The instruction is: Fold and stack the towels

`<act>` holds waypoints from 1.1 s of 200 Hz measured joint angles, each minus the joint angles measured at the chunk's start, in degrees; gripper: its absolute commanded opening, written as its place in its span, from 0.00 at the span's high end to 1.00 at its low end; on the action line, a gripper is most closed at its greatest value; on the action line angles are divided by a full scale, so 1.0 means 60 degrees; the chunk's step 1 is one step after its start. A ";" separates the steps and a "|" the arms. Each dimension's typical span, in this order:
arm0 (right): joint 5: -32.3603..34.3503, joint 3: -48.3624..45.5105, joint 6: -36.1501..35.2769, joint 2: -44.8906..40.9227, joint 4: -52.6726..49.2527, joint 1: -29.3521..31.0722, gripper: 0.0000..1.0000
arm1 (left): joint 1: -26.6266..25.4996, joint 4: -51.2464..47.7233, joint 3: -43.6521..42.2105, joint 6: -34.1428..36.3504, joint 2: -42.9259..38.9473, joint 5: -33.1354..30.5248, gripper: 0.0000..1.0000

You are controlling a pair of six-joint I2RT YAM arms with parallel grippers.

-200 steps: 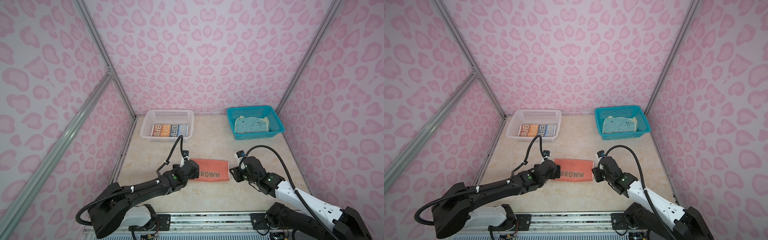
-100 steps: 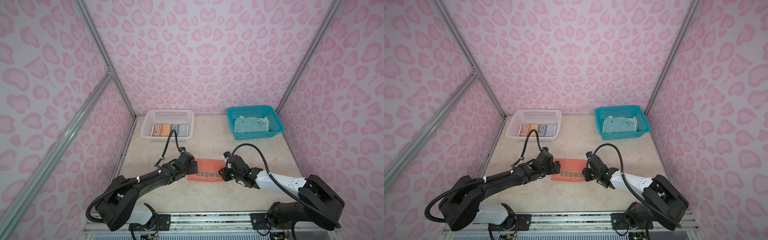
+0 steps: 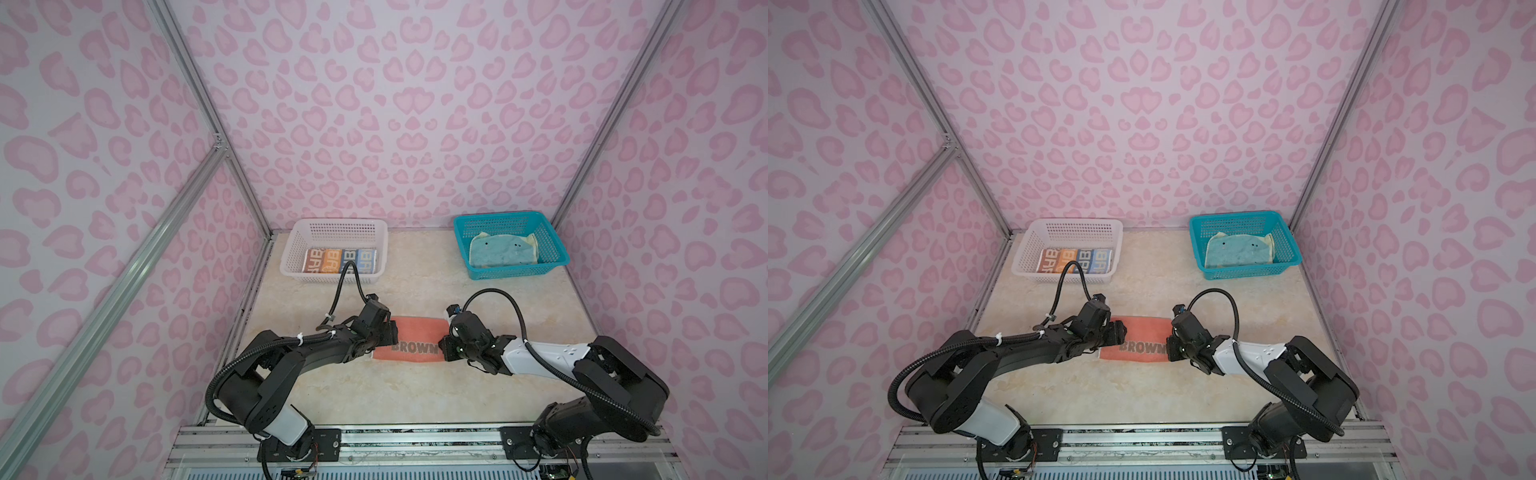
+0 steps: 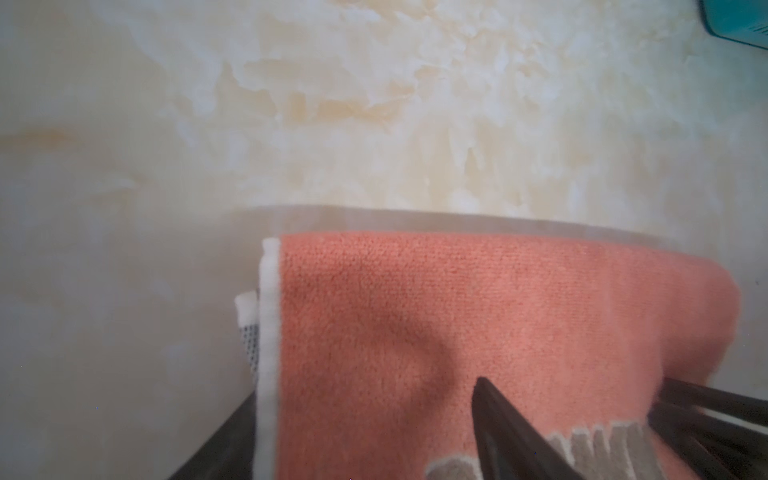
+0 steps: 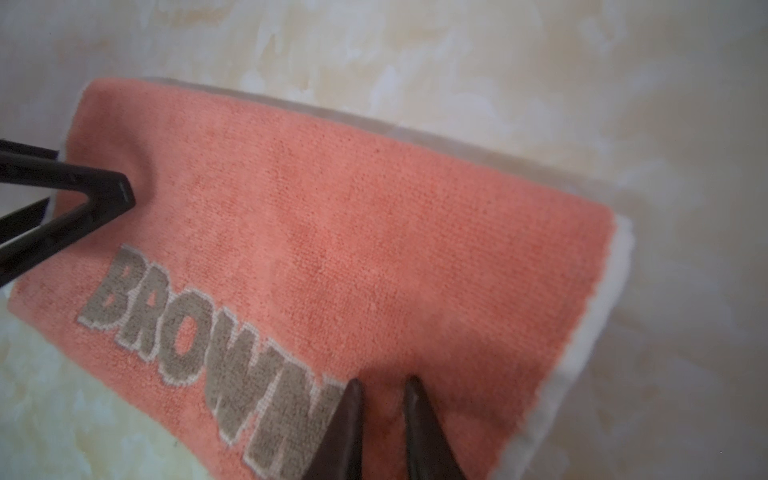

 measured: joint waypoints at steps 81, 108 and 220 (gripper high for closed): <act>-0.0015 -0.0040 0.0025 0.0255 0.0605 -0.0069 0.80 | -0.0058 0.0120 0.0437 -0.0033 0.0627 0.0976 0.97; -0.0095 -0.0200 0.0022 -0.0015 0.0590 -0.0204 0.69 | -0.0062 -0.0783 0.0940 0.0149 0.0641 0.0958 0.97; 0.1322 -0.1770 -0.1086 -0.3439 0.0623 -0.0386 0.60 | 0.0565 -0.6382 0.9511 0.2750 0.3829 0.0011 0.97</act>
